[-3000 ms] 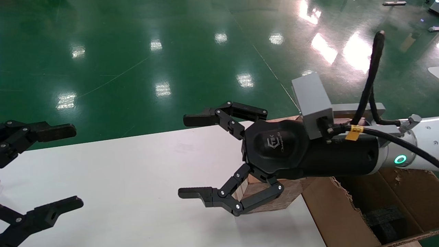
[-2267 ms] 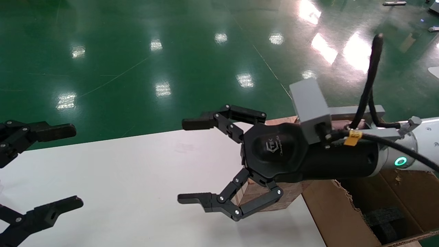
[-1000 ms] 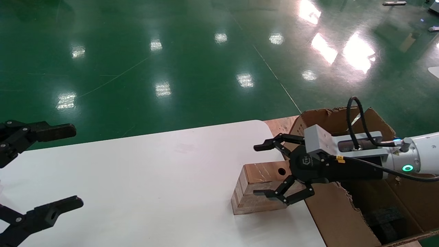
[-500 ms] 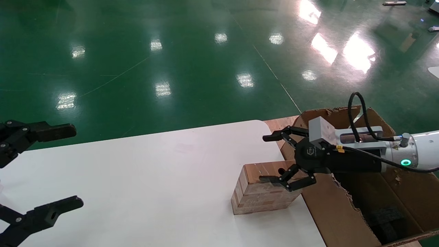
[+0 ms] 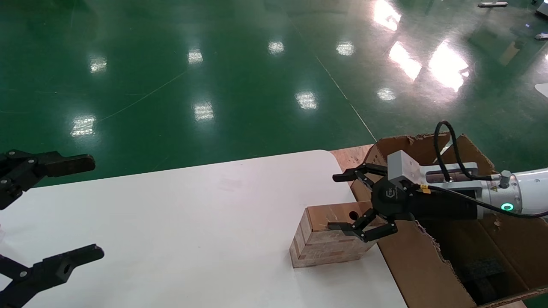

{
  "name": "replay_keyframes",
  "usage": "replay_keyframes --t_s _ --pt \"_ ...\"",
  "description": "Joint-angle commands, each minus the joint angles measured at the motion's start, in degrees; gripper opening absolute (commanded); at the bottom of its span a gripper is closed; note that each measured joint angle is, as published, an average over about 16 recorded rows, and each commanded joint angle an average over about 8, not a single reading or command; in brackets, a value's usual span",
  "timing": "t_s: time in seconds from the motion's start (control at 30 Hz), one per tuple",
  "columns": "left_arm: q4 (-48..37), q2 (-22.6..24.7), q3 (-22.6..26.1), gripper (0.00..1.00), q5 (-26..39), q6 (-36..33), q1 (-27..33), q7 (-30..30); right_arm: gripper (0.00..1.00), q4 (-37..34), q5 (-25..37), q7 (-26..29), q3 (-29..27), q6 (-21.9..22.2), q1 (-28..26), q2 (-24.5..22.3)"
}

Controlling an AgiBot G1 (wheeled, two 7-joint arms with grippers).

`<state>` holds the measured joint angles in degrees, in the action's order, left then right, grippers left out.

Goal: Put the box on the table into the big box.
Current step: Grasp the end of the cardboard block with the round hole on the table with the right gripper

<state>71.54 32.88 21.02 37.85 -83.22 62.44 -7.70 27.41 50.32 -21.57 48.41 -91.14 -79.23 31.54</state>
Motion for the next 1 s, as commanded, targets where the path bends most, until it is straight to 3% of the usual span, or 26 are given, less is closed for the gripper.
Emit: replay_keyframes --t_s 0.03,0.67,1.0 --pt "0.00 0.00 0.00 1.00 0.00 0.00 0.00 0.00 1.00 -0.21 -0.37 -0.11 0.77 -0.03 -0.13 -0.18" --pt "0.00 0.00 0.00 1.00 0.00 0.00 0.00 0.00 1.00 0.00 -6.35 0.24 5.96 0.08 -1.80 1.33" --pt "0.00 0.00 0.01 1.00 0.00 0.00 0.00 0.00 1.00 1.02 -9.05 0.17 9.02 -0.04 -1.11 -0.74"
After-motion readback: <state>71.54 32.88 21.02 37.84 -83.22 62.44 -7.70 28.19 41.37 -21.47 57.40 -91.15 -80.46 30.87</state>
